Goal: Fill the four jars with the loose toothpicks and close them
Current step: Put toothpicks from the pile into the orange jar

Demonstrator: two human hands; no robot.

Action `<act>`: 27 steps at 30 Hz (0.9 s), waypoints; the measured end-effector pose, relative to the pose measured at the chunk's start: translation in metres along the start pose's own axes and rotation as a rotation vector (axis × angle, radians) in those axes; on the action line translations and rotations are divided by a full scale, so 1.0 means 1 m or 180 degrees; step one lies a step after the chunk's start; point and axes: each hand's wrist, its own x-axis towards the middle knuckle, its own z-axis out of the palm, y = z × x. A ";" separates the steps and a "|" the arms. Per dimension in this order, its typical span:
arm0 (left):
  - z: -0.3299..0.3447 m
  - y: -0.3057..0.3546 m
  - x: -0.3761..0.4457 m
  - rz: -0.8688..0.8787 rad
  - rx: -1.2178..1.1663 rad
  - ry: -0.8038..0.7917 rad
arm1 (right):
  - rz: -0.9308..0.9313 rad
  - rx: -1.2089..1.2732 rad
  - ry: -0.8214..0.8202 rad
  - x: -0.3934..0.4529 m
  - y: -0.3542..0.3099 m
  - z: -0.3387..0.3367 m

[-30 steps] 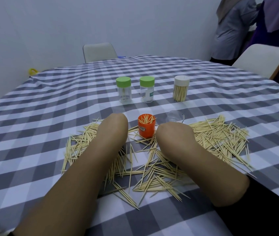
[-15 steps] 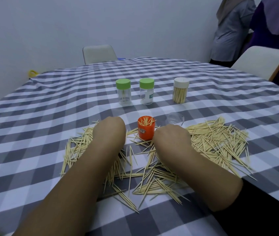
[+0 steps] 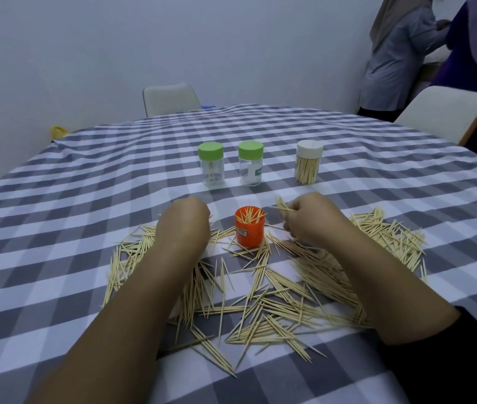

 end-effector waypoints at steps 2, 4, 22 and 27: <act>0.000 -0.003 -0.001 0.0145 -0.0452 0.0338 | -0.0086 0.0719 -0.0040 0.000 0.001 -0.003; 0.001 -0.006 -0.008 0.0255 -0.1407 0.0836 | -0.0227 0.1237 -0.0017 -0.002 0.000 -0.004; 0.006 0.003 0.002 -0.0078 -0.6130 0.0304 | -0.0809 0.2501 0.0658 0.003 -0.020 0.022; 0.004 0.014 0.001 -0.0067 -0.6839 0.0038 | -0.0850 0.2641 0.0685 0.004 -0.021 0.025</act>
